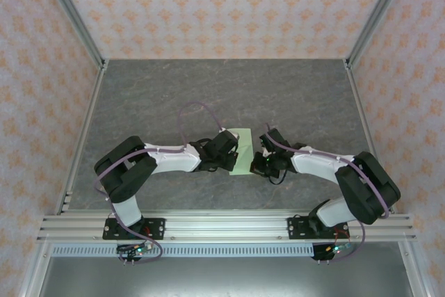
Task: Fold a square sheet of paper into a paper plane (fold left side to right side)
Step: Fold the triangle a second time at the center of the table.
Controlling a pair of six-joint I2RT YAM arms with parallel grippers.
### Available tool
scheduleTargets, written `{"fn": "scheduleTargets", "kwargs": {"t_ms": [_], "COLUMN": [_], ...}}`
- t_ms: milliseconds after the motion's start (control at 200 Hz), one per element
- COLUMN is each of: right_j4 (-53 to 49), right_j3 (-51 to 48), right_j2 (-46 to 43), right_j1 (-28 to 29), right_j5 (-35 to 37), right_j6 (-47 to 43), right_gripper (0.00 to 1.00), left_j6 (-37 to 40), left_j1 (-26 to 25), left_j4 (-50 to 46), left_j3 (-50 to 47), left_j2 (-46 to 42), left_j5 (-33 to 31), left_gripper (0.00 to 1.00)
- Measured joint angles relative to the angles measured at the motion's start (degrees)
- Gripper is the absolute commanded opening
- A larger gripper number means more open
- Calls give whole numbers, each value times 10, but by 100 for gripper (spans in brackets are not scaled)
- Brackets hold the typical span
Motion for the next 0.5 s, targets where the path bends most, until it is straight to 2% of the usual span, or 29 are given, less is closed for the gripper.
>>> {"fn": "scheduleTargets", "kwargs": {"t_ms": [500], "right_j4": [-2], "right_j3": [2], "right_j2": [1], "right_j1": [0], "right_j5": [0], "right_j6": [-2], "right_gripper": [8], "left_j6": [0], "left_j1": [0], "left_j4": [-1], "left_j3": [11], "left_j2": [14], "left_j5": [-1], "left_gripper": [6]}}
